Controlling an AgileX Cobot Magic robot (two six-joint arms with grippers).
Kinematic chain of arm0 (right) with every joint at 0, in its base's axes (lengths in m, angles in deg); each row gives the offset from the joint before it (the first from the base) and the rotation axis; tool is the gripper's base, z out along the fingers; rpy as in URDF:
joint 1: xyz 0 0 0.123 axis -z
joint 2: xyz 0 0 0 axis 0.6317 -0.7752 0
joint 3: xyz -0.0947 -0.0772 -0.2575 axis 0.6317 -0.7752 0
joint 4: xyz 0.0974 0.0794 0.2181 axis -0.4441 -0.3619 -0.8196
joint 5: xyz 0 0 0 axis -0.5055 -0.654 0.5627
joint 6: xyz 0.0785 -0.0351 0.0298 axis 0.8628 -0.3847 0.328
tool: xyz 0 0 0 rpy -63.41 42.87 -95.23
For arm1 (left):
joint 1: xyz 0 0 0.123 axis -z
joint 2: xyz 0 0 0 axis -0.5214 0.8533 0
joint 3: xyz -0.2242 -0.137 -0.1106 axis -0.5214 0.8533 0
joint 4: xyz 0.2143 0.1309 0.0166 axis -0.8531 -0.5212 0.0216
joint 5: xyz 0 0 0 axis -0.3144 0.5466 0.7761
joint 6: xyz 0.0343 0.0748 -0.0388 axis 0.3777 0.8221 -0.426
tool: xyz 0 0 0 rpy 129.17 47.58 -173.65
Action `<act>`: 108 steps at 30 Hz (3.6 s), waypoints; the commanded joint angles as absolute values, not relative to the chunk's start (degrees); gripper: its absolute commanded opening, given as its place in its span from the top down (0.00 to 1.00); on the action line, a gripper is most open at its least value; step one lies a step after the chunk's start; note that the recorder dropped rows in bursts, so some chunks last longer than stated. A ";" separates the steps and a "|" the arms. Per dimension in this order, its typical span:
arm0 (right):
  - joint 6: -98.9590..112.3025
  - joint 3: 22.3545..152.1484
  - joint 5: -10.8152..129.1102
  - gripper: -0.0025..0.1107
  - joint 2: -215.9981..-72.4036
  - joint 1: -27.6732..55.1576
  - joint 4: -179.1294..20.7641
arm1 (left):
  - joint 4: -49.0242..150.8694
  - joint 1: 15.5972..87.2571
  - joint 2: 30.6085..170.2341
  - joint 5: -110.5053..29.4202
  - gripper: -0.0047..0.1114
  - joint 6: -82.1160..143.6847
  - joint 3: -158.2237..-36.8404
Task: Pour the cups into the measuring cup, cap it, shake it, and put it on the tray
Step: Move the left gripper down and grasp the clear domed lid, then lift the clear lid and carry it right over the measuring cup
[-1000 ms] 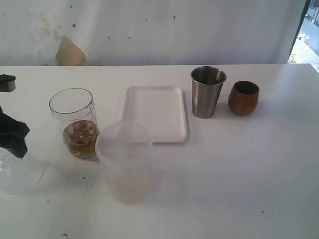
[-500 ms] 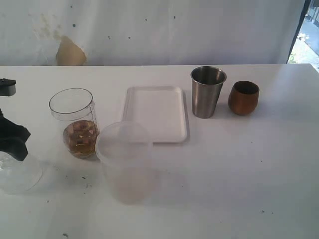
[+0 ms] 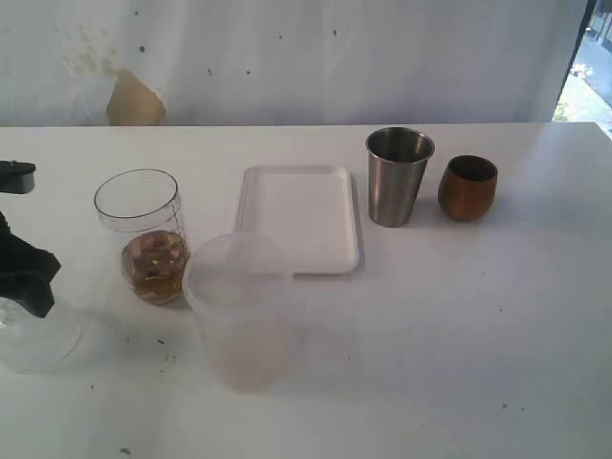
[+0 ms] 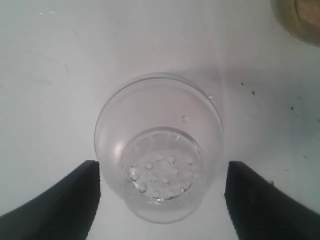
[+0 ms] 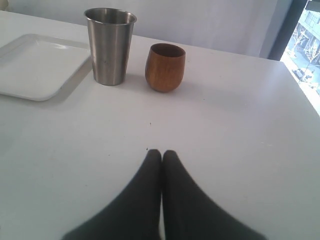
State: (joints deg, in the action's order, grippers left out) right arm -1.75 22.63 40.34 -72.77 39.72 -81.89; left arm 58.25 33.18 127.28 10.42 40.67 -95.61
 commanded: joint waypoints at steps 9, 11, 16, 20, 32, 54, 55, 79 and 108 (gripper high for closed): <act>-1.52 22.35 40.78 0.98 -72.40 39.83 -81.91 | 57.94 33.44 127.27 12.67 0.86 40.23 -95.54; -1.52 22.35 40.78 0.98 -72.40 39.83 -81.91 | 57.17 33.44 127.27 13.52 0.96 41.27 -95.54; -1.52 22.35 40.78 0.98 -72.40 39.83 -81.91 | 54.14 33.44 127.27 15.62 0.96 40.62 -96.95; -1.52 22.35 40.78 0.98 -72.40 39.83 -81.91 | 53.99 33.44 127.27 24.03 0.96 40.29 -103.78; -1.52 22.35 40.78 0.98 -72.40 39.83 -81.91 | 55.11 33.67 124.85 29.42 0.96 36.11 -124.16; -1.52 22.35 40.78 0.98 -72.40 39.83 -81.91 | 56.02 48.87 124.40 29.42 0.96 30.80 -133.54; -1.52 22.35 40.78 0.98 -72.40 39.83 -81.91 | 55.88 49.01 124.07 29.42 0.96 30.21 -133.54; -0.28 22.35 40.78 0.98 -72.40 39.83 -81.91 | 58.13 50.38 115.38 29.42 0.96 29.27 -123.75; -0.28 22.35 40.78 0.98 -72.40 39.83 -81.91 | 58.93 50.38 124.97 29.42 0.96 31.42 -126.73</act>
